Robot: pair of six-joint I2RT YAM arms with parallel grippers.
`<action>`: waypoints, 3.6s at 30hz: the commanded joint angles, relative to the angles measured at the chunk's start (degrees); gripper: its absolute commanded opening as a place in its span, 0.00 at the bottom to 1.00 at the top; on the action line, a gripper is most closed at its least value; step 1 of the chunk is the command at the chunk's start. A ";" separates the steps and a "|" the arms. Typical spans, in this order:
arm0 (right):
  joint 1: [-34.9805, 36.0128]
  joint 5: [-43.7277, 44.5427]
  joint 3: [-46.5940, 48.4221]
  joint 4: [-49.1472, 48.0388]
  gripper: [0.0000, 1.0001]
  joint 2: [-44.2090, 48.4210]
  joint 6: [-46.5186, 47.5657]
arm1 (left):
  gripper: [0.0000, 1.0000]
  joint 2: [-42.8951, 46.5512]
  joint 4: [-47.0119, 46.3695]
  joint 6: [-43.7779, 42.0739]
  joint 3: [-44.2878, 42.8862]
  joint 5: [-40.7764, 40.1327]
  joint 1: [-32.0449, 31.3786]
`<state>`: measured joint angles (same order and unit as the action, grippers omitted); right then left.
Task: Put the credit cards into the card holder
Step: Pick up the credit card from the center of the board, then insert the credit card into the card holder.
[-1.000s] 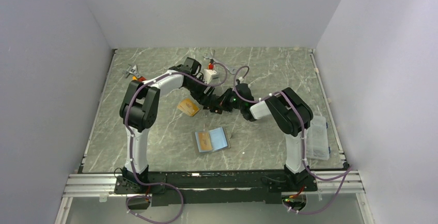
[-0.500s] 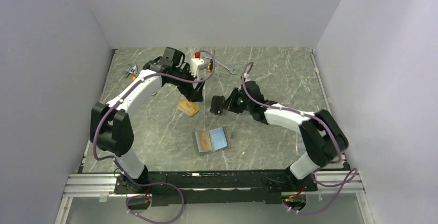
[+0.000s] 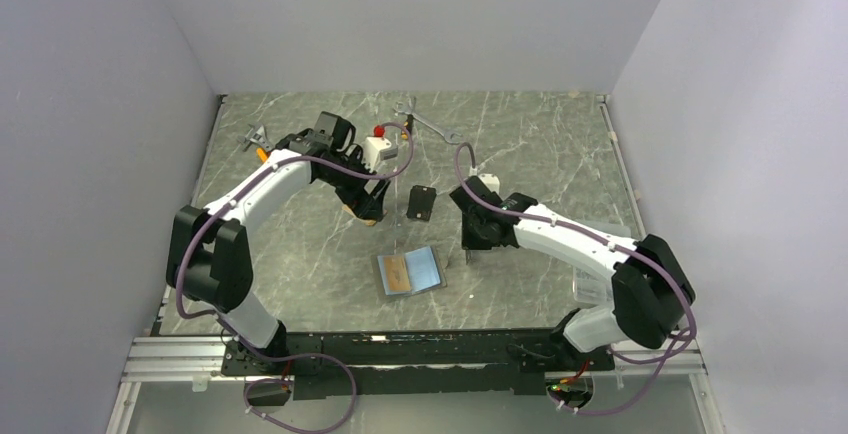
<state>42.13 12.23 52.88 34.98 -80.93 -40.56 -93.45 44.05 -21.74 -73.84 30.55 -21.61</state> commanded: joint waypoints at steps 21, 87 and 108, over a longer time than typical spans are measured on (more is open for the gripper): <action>2.17 4.38 0.13 3.11 0.17 -6.35 0.06 | 0.91 3.27 -2.02 -0.94 0.89 0.43 -0.09; 4.13 -19.84 -15.98 -22.39 0.00 11.63 3.67 | 0.28 -7.06 1.20 9.41 9.88 6.28 -4.05; 3.92 -17.31 -22.49 -24.16 0.00 15.59 -0.27 | 0.18 -9.66 0.09 9.25 5.77 4.63 -4.97</action>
<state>46.00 -5.85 31.14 13.89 -66.43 -39.66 -103.07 44.99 -12.34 -66.67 35.22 -25.91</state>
